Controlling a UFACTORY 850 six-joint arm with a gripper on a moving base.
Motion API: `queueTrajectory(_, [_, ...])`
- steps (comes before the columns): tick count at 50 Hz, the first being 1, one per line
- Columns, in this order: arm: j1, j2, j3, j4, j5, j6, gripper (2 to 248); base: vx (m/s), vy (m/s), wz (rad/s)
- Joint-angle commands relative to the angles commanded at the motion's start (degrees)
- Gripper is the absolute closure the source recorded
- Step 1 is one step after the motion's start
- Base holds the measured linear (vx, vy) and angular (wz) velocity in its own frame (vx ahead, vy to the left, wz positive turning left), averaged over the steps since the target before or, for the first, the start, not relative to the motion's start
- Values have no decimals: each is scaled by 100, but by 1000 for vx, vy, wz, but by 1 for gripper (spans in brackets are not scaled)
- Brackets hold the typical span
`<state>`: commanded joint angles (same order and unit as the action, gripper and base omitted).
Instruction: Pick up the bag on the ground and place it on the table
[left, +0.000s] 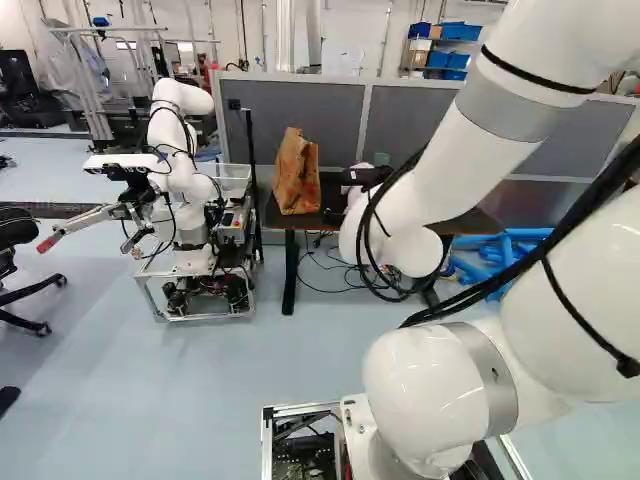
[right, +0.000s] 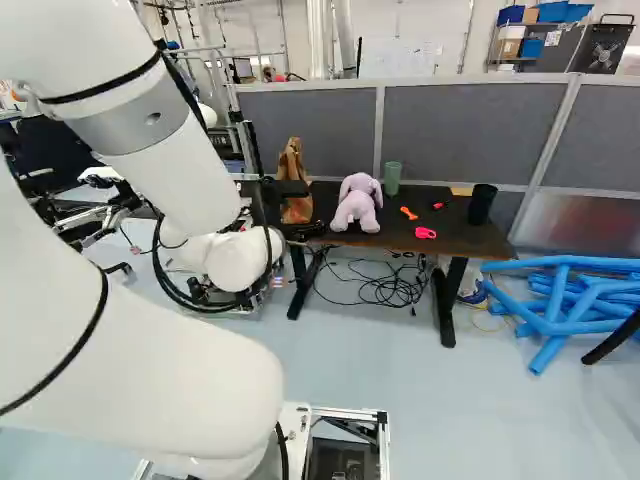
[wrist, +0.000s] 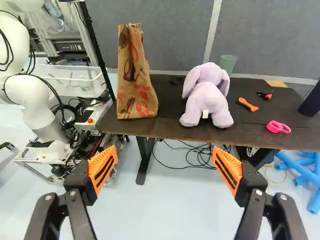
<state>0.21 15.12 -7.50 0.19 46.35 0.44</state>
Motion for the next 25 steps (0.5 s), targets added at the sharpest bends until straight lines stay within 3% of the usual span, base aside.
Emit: queueTrajectory(25, [-20,83,234,-17,342,-41,3,0,0,0])
